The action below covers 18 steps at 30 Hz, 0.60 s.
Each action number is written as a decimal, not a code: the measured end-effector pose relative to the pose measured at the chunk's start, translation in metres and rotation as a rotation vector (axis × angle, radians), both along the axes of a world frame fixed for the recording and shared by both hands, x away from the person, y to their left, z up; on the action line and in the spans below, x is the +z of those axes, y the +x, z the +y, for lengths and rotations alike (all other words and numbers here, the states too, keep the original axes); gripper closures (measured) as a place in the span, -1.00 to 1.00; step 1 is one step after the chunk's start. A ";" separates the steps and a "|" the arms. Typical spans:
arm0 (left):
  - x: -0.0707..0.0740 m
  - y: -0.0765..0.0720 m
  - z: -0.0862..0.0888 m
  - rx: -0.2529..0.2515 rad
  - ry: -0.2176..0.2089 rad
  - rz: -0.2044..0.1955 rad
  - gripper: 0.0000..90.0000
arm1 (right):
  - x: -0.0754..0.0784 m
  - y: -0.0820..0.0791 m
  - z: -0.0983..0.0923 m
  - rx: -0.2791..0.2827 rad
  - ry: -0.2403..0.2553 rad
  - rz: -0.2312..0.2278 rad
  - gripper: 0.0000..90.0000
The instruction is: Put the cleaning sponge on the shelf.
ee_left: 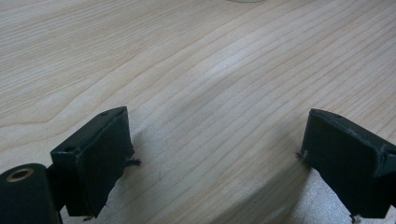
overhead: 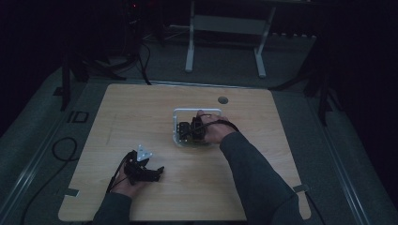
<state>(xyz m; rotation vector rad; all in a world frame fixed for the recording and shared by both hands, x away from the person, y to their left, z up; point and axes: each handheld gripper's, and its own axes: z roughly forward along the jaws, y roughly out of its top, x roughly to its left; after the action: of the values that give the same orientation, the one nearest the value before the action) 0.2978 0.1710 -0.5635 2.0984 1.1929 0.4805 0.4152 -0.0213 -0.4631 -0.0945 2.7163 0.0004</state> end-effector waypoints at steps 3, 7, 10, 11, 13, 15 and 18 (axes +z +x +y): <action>0.000 0.000 0.000 0.001 -0.001 -0.001 -0.81 | -0.001 0.001 0.000 -0.008 0.002 -0.008 0.59; 0.000 0.000 0.000 0.001 -0.001 -0.001 -0.81 | -0.003 0.002 0.000 -0.006 0.001 -0.026 0.59; 0.000 0.000 0.000 0.000 0.000 0.000 -0.81 | -0.004 0.003 0.000 -0.019 0.008 -0.031 0.59; 0.000 0.000 0.000 0.001 -0.002 -0.001 -0.81 | -0.005 0.004 0.000 -0.021 0.011 -0.033 0.59; 0.000 0.000 0.000 0.000 0.000 -0.001 -0.81 | -0.006 0.006 -0.001 -0.024 0.014 -0.035 0.59; 0.000 0.000 0.000 0.001 0.000 -0.001 -0.81 | -0.006 0.007 -0.001 -0.034 0.015 -0.037 0.59; 0.000 0.000 0.000 0.000 0.000 -0.001 -0.81 | -0.005 0.007 -0.001 -0.037 0.021 -0.043 0.55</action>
<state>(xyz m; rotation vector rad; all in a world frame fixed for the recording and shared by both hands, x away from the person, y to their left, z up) 0.2978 0.1710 -0.5635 2.0980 1.1926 0.4809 0.4221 -0.0223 -0.4684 -0.0378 2.6743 0.0160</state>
